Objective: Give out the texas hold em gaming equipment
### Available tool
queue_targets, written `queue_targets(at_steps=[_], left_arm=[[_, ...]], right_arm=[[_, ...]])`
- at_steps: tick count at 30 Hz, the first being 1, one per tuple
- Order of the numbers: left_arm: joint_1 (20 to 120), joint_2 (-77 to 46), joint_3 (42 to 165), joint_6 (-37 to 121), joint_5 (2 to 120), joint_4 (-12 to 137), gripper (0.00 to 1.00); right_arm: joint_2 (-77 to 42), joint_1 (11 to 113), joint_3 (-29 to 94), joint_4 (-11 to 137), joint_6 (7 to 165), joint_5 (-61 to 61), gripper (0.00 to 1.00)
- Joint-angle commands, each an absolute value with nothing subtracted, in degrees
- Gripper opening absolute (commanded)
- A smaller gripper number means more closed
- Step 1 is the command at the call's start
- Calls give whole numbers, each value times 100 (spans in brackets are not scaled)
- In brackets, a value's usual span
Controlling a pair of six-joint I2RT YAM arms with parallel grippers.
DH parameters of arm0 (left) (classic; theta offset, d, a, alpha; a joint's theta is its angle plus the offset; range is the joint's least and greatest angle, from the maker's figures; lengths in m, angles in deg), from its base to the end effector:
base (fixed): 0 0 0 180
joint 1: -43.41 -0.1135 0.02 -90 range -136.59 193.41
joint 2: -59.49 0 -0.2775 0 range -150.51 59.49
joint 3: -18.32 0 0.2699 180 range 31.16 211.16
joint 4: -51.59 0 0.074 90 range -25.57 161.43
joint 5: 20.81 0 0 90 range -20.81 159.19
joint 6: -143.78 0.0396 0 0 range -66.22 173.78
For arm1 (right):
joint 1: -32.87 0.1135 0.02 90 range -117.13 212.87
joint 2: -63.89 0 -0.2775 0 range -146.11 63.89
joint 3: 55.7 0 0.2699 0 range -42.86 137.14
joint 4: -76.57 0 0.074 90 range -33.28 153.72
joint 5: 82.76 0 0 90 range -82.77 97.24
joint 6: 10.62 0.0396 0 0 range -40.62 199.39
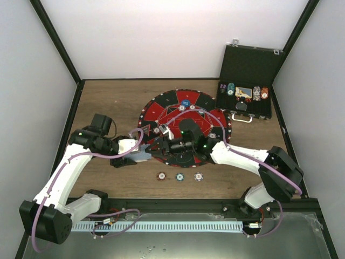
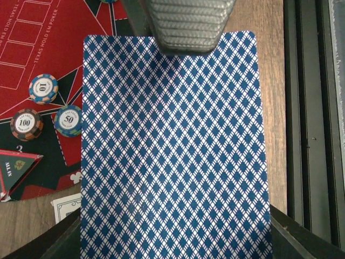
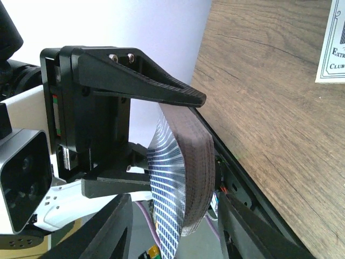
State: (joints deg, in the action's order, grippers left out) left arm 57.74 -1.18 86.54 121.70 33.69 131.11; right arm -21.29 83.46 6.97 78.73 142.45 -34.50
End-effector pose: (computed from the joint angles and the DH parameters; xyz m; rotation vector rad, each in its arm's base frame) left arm 0.1731 -0.0679 0.2899 1.7651 1.8258 -0.5433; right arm 0.1975 0.2818 0.2507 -0.3626 2.3936 1.8507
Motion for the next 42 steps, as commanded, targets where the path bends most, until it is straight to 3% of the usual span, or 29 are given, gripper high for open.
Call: queue_targets(at_steps=[1,10,14,22,34,38,42], left_arm=[[5756,-19,8633,12233,3262,13037,4],[5748,8,8539,12229,3413,12996,4],[5751,-11,8472,12246,3474,12959,4],[5756,13,8387,12242,3566,12938,4],[5752,62,8273,12287,3685,12891,4],[5756,92,8346,12270,3596,12996,4],[5754,170,8412,12221,3490,13106,4]], right_arm=[[-2014,8420,841,7820,14254,-3355,41],[-1980,8474,874,7703,14220,-3322,10],[-1870,8456,832,7704,14229,-3322,1],[-1592,8114,515,7971,14305,-3623,1],[-1236,6861,422,7160,13665,-4181,1],[-1785,6506,765,7085,13461,-4299,1],[-3149,6460,1886,6915,13228,-4324,1]])
